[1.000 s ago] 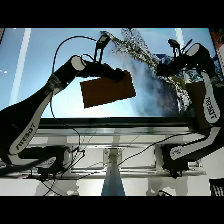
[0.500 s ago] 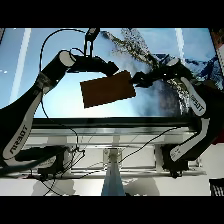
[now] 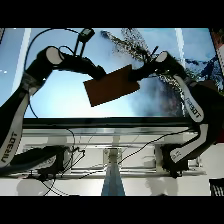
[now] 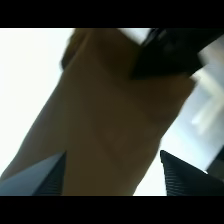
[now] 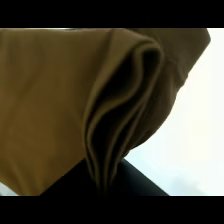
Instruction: Fold the clothes and pants, and hang the long-sleeved shirts on hangers.
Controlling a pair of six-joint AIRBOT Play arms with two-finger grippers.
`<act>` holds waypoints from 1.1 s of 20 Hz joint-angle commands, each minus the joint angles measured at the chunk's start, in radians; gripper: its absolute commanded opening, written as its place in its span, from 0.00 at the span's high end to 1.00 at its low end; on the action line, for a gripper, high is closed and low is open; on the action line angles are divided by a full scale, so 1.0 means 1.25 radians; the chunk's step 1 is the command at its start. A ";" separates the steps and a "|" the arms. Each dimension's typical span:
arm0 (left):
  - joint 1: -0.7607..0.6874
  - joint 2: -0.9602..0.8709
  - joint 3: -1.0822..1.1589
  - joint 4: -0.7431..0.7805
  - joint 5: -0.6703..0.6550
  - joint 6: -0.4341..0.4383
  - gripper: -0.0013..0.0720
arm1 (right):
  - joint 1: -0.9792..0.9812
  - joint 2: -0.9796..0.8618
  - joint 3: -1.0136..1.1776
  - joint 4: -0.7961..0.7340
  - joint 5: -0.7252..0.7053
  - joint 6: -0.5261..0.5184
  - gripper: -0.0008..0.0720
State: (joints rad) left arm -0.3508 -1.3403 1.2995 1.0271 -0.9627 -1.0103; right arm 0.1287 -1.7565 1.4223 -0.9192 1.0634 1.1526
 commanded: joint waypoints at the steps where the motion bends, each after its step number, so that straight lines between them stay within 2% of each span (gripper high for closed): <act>1: 0.050 0.098 0.001 0.185 -0.031 -0.024 0.44 | -0.113 0.116 0.037 -0.196 0.014 0.117 0.97; 2: 0.065 0.128 0.001 0.205 -0.036 -0.024 0.54 | -0.161 0.158 0.037 -0.226 0.020 0.147 0.97; 4: 0.093 0.182 0.001 0.217 -0.040 -0.024 0.58 | -0.270 0.244 0.037 -0.275 0.054 0.222 0.97; 7: 0.113 0.232 0.001 0.217 -0.039 -0.024 0.58 | -0.440 0.365 0.037 -0.360 0.137 0.331 0.97; 13: 0.111 0.240 0.001 0.216 -0.039 -0.024 0.58 | -0.735 0.502 0.037 -0.506 0.292 0.356 0.97; 17: 0.111 0.240 0.001 0.217 -0.039 -0.024 0.58 | -0.860 0.515 0.033 -0.520 0.359 0.463 0.97; 18: 0.111 0.240 0.001 0.217 -0.039 -0.024 0.58 | -0.875 0.514 0.033 -0.520 0.362 0.480 0.92; 19: 0.111 0.240 0.001 0.217 -0.039 -0.024 0.58 | -0.886 0.514 0.033 -0.520 0.363 0.499 0.49; 20: 0.111 0.240 0.001 0.217 -0.039 -0.024 0.58 | -0.889 0.514 0.033 -0.520 0.362 0.503 0.00; 21: 0.111 0.240 0.001 0.217 -0.039 -0.024 0.58 | -0.889 0.513 0.033 -0.518 0.360 0.502 0.07; 22: 0.111 0.240 0.001 0.217 -0.039 -0.024 0.58 | -0.889 0.513 0.033 -0.511 0.354 0.501 0.07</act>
State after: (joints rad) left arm -0.2123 -1.0412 1.2995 1.2976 -1.0119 -1.0405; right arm -0.9501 -1.1198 1.4635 -1.5558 1.4918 1.7409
